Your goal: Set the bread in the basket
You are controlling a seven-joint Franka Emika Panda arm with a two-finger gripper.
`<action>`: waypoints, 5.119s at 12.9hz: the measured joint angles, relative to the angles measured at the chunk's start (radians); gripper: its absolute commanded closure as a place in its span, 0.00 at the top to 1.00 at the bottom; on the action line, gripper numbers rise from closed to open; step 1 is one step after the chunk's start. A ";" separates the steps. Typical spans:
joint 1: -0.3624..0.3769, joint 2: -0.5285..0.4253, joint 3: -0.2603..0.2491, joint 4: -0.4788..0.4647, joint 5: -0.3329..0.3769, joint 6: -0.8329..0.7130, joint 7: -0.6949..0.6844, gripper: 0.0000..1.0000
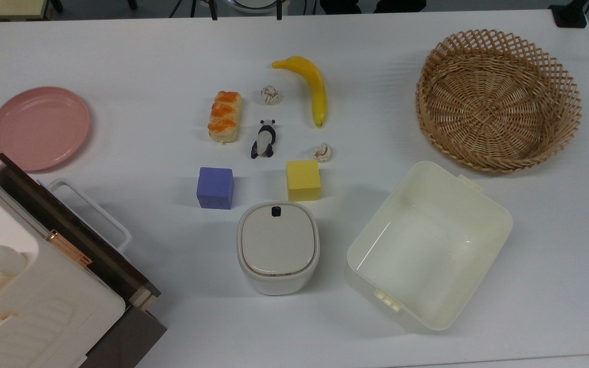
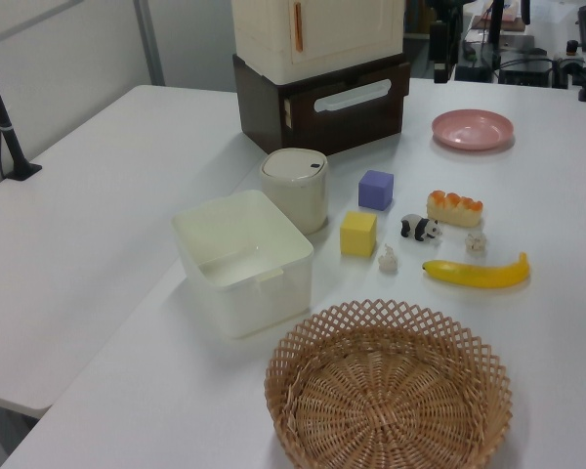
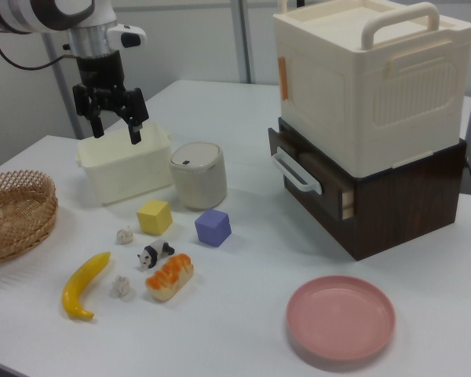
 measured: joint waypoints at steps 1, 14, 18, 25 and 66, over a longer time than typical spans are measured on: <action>0.000 0.000 0.000 0.000 0.000 0.000 0.000 1.00; 0.000 0.000 0.000 0.000 0.000 0.000 0.000 1.00; 0.000 0.002 0.001 -0.001 0.000 0.000 0.000 1.00; 0.004 0.007 0.002 -0.002 0.000 0.000 0.000 1.00; -0.187 0.133 -0.004 -0.517 -0.064 0.464 -0.002 1.00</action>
